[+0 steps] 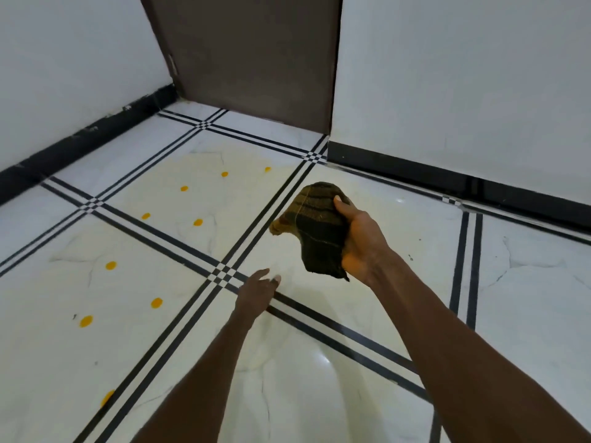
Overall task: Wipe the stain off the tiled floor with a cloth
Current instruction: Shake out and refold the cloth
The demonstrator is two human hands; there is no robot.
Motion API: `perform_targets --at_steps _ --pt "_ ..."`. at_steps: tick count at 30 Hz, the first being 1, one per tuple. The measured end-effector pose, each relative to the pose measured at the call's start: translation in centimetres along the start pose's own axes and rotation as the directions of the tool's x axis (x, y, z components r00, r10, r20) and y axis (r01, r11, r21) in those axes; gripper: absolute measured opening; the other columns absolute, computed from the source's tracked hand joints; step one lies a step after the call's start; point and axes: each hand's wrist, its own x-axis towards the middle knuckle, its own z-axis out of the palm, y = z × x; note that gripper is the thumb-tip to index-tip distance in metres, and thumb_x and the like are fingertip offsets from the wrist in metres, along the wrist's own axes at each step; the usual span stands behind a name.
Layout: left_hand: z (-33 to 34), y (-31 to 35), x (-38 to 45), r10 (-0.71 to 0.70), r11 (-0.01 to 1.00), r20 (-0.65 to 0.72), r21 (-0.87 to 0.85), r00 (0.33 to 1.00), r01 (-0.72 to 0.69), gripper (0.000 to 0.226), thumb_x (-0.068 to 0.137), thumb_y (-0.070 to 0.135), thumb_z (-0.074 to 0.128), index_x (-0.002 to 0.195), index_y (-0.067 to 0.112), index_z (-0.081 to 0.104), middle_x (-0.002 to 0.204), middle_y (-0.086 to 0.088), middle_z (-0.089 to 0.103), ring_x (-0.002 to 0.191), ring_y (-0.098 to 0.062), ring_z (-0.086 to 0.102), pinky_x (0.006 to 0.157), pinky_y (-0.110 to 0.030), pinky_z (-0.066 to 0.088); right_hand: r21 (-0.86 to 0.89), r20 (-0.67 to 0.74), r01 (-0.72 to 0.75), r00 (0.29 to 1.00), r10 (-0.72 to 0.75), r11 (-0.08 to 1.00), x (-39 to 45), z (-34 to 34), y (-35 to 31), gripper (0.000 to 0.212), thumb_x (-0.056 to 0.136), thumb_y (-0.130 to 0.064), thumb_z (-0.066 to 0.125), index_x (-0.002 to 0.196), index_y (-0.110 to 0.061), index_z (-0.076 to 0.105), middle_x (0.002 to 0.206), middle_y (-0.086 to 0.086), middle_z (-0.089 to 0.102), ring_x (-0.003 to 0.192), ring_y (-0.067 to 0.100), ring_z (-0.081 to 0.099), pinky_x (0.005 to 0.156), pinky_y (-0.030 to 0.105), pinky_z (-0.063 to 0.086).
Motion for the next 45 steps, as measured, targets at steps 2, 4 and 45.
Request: perform_targets --at_steps 2,4,45 --pt "-2.3 1.5 -2.9 -0.001 0.962 -0.058 -0.273 0.998 -0.015 0.026 0.102 0.042 0.056 0.111 0.02 0.067 0.107 -0.001 0.07 0.105 -0.018 0.064 0.092 -0.028 0.051 -0.016 0.002 -0.018 1.0 0.018 1.0 -1.5 1.3 -0.6 0.033 0.107 -0.028 0.054 0.135 -0.015 0.064 0.123 0.015 0.076 0.116 0.034 0.072 0.092 0.044 0.059" --pt "-4.8 3.8 -5.5 -0.022 0.885 -0.052 -0.466 0.998 -0.005 0.045 0.105 0.05 0.046 0.124 0.016 0.067 0.123 -0.002 0.072 0.121 -0.019 0.063 0.11 -0.038 0.046 -0.032 0.023 -0.062 0.998 0.063 0.998 -3.4 2.9 -1.3 0.034 0.106 -0.03 0.054 0.135 -0.017 0.065 0.125 0.015 0.075 0.121 0.036 0.07 0.105 0.048 0.055" --pt "-47.4 27.5 -47.2 -0.183 0.775 -0.165 -0.63 0.969 0.039 0.029 0.099 0.037 0.065 0.122 0.021 0.061 0.103 -0.003 0.076 0.095 -0.018 0.073 0.065 -0.027 0.058 -0.342 0.201 -0.199 0.939 0.278 0.918 -38.5 38.7 -18.6 0.035 0.105 -0.023 0.058 0.14 -0.025 0.06 0.129 0.006 0.075 0.118 0.025 0.073 0.085 0.036 0.064"
